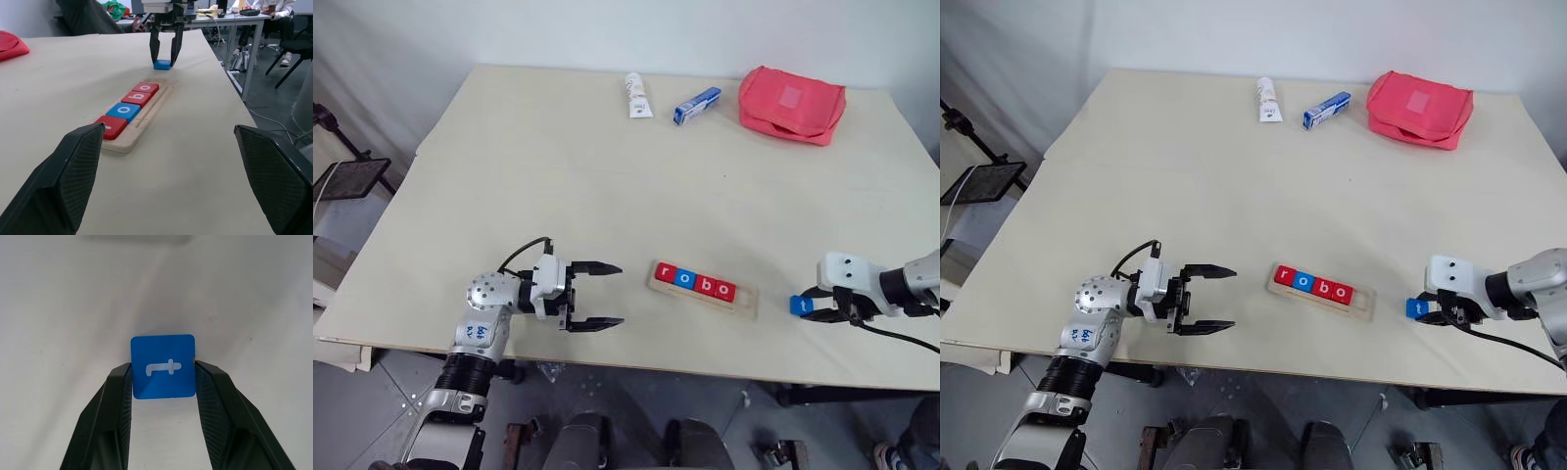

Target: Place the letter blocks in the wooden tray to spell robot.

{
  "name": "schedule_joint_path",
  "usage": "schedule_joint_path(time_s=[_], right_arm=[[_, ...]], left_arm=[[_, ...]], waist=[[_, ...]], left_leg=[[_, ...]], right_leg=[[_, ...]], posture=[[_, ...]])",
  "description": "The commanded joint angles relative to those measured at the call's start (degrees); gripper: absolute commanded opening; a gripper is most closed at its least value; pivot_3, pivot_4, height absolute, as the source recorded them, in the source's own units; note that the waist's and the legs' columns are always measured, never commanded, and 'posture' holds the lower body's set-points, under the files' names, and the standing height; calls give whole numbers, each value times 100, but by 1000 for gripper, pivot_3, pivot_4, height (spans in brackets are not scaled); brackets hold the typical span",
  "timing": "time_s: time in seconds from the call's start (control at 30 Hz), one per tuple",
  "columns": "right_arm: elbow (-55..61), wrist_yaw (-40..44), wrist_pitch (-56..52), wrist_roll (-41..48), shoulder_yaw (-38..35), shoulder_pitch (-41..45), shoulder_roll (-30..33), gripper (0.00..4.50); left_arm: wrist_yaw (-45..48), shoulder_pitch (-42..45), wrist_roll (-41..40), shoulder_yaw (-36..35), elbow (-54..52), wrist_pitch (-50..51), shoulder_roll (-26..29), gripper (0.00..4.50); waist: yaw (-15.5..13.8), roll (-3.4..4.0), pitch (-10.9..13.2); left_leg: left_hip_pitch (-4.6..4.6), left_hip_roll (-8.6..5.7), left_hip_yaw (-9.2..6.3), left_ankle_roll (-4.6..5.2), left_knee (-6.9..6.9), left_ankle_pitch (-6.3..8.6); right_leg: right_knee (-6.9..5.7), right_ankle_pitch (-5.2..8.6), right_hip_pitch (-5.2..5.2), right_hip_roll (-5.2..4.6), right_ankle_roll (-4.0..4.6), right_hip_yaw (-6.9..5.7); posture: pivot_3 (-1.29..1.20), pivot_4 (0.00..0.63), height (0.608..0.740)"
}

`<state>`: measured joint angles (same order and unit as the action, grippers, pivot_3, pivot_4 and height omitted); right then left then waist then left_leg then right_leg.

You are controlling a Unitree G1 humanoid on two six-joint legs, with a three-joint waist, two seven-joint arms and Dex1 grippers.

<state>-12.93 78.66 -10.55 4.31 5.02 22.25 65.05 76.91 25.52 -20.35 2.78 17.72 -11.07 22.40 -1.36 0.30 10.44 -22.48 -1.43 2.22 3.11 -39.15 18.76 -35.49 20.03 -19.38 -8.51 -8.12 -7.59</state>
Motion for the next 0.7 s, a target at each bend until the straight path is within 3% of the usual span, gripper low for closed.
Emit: schedule_joint_path(time_s=[0.03,0.23,0.7], right_arm=[[993,28,-1241,500,-378,187,197,1461],[1859,-152,-2304,634,-150,505,62,1461],[1770,-391,-2393,142,920,1028,-511,1461]], left_arm=[[27,175,-55,7,190,-158,-97,4500],[65,338,-24,41,445,-292,-239,4500],[-27,194,-34,56,294,-327,-272,4500]], waist=[[-1,0,0],[1,0,0],[10,0,0]], left_leg=[[-1,0,0,0,0,0],[-3,4,-4,-3,0,1],[-8,-1,-6,-2,1,1]], right_leg=[[0,0,0,0,0,-1],[-1,0,-6,2,0,0],[-5,0,-12,0,0,-1]], posture=[[0,150,740],[0,150,740],[0,150,740]])
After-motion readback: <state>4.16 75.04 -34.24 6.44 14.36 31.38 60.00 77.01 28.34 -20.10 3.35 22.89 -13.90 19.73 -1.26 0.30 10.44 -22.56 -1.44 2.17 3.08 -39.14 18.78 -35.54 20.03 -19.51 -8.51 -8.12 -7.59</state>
